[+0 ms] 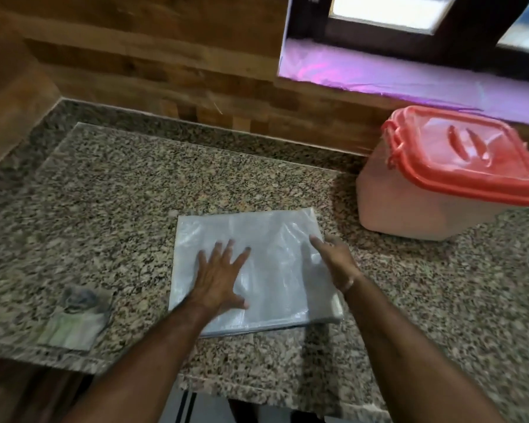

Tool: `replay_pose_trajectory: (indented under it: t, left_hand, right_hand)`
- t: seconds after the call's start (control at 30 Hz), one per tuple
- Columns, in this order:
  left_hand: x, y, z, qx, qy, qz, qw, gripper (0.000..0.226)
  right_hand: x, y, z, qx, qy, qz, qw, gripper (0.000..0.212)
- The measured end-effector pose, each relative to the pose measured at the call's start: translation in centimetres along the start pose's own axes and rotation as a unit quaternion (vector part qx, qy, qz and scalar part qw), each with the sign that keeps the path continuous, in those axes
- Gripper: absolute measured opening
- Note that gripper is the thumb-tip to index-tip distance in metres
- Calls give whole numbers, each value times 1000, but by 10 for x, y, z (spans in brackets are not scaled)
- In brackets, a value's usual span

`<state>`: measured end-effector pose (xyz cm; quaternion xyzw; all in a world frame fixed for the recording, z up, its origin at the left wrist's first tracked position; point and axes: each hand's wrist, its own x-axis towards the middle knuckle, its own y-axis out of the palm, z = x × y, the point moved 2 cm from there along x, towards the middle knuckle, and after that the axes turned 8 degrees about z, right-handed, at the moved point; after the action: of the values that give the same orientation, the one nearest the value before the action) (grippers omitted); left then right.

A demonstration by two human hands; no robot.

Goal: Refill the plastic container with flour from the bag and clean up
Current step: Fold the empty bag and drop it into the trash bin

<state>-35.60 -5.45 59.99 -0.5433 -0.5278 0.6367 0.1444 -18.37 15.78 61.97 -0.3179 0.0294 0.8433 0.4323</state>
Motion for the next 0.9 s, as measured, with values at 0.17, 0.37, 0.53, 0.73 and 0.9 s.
replay_pose_trajectory:
  t: [0.17,0.37,0.53,0.73,0.9]
  left_hand:
    - [-15,31,-12,-34,49,-3,998,133]
    - [14,-39,-2,-173,-5,-154,973,85]
    - [54,-73,9,-181,-62,-156,969,40]
    - [67,-64,7,-288,-67,-184,937,23]
    - [65,-52,43,-331,-133,-169,919,25]
  right_hand:
    - [36,13,32,22,3,-57,998,75]
    - [36,20,43,-23,-84,-94,992,34]
    - [30,17,39,2,-130,-61,990,43]
    - [32,-11,46,116,-26,-177,977,29]
    - [21,-42,9,11,-20,-114,993,46]
